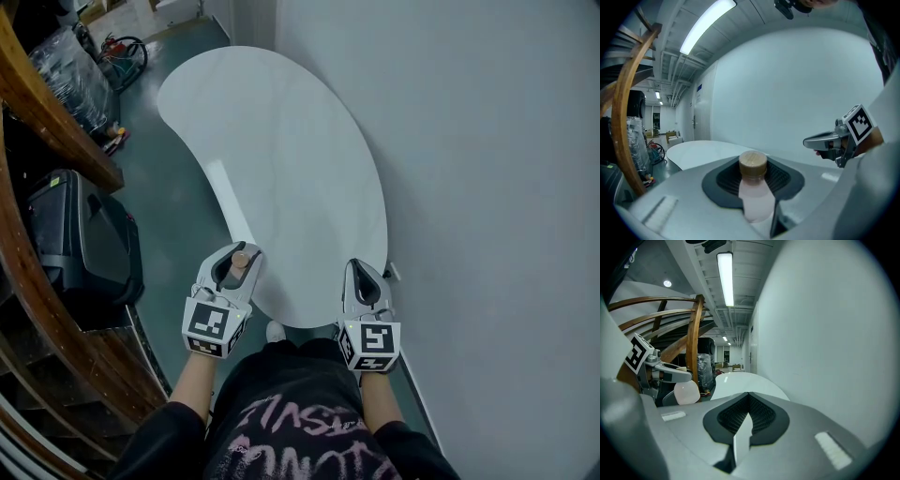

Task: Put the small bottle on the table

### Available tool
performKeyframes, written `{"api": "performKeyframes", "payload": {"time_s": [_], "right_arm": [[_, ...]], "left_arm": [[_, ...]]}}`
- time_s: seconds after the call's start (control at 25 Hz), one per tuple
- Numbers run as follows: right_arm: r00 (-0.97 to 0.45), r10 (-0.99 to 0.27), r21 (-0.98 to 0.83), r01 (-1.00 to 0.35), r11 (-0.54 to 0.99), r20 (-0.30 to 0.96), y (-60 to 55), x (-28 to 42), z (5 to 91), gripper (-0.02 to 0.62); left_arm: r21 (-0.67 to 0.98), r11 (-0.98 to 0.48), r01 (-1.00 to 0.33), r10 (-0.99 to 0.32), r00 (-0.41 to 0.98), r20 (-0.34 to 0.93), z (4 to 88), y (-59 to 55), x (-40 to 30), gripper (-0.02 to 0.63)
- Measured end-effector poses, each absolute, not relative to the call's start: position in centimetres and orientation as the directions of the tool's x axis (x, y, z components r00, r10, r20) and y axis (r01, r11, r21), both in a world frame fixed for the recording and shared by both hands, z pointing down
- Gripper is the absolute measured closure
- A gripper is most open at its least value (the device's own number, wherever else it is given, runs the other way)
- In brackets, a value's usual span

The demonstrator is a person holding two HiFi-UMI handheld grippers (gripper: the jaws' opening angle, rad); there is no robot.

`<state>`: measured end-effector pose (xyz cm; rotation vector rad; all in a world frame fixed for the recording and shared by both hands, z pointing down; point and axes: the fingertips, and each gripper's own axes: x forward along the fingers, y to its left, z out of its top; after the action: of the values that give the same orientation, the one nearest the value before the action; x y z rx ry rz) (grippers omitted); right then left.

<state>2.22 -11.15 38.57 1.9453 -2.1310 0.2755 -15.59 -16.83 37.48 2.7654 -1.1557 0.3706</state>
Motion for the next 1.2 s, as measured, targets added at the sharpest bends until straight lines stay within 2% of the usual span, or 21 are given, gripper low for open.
{"api": "performKeyframes", "payload": {"time_s": [1.2], "right_arm": [[-0.008, -0.961, 0.052, -0.998, 0.023, 0.277, -8.5, 3.1, 37.5, 0.584]], "left_arm": [[0.013, -0.732, -0.681, -0.659, 0.714, 0.238, 36.7, -15.8, -15.2, 0.472]]}}
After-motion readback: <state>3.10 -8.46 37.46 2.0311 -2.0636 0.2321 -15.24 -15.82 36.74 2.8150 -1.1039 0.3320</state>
